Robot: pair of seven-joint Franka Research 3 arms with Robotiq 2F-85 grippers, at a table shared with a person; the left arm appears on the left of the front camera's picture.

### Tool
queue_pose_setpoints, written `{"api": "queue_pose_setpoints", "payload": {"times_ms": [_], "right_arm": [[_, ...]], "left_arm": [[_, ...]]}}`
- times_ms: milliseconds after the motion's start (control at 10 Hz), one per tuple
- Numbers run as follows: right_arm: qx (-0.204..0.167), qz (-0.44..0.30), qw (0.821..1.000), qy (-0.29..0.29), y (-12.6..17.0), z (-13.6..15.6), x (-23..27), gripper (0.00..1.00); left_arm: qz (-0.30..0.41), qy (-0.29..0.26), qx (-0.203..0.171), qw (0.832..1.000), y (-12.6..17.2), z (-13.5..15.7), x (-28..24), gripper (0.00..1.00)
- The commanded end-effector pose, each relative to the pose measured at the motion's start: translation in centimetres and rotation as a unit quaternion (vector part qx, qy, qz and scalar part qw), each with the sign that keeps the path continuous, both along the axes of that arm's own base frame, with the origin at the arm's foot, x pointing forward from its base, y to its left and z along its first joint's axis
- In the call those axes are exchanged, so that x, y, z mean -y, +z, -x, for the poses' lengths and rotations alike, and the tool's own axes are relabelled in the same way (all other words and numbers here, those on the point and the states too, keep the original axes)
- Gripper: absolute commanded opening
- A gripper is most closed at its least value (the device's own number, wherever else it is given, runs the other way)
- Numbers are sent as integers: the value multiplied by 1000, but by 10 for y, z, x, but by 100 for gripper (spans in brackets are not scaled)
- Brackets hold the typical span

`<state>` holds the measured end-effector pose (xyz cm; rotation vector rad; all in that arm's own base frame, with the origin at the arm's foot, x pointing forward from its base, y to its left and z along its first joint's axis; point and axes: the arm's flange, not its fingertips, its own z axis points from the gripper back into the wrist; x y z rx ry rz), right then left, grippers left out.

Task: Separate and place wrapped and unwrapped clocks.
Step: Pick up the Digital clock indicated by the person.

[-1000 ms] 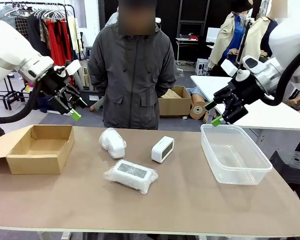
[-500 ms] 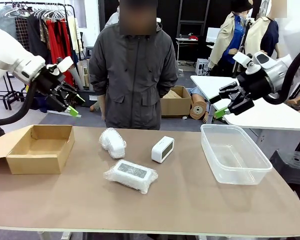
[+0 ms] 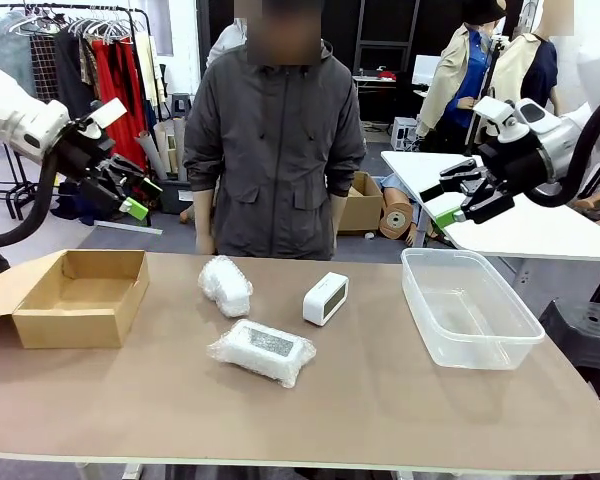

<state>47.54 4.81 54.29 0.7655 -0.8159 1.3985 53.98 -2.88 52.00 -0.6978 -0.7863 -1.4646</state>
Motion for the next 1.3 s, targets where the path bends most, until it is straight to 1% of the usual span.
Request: {"api": "queue_pose_setpoints", "payload": {"times_ms": [0, 500, 600, 1200], "right_arm": [[6, -29, 1000, 9, 4, -10, 7, 100], [-1, -25, 1000, -6, 5, -12, 7, 100], [-8, -13, 1000, -3, 1, -6, 10, 100], [-8, -13, 1000, -3, 1, -6, 10, 100]], "left_arm": [[12, 11, -2, 1000, 6, -8, -3, 100], [0, 6, -10, 1000, 2, -11, -4, 100], [0, 8, -3, 1000, 0, -8, -5, 100], [0, 8, -3, 1000, 0, -8, -5, 100]]}}
